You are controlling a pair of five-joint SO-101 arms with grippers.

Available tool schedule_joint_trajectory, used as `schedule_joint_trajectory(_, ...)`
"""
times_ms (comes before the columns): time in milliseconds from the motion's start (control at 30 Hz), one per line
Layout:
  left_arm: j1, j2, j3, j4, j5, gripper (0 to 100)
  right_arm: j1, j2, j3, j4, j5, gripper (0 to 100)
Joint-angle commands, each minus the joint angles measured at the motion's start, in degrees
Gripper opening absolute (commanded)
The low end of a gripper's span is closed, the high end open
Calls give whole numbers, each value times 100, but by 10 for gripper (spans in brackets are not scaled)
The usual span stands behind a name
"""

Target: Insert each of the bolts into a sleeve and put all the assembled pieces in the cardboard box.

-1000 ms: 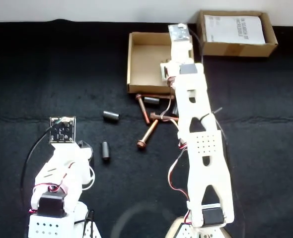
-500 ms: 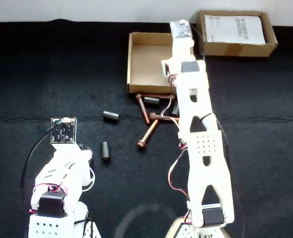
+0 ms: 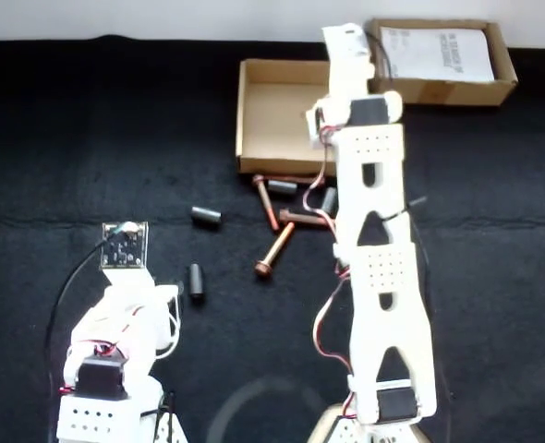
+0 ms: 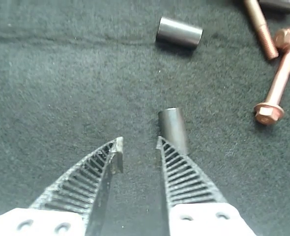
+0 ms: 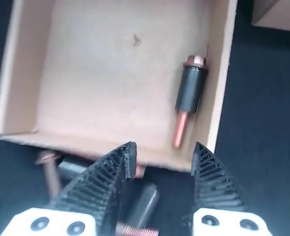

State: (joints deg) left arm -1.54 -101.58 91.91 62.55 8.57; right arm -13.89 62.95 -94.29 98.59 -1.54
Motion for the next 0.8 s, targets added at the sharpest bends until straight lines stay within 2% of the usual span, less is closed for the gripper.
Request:
schedule_joint_trajectory(0, -40, -215, -31, -273, -18, 143, -84, -875, -699, 259, -308, 169)
schedule_joint_trajectory(333, -57, -215, -48, -457, -26, 159, -374, -1745, -681, 268, -369, 169)
schedule_joint_trajectory(433, -242, -215, -84, -571, -26, 174, -514, -1991, -426, 277, -360, 169)
schedule_joint_trajectory(767, -418, -215, -189, -668, -229, 175, -1086, -4444, 3336, 251, -369, 169)
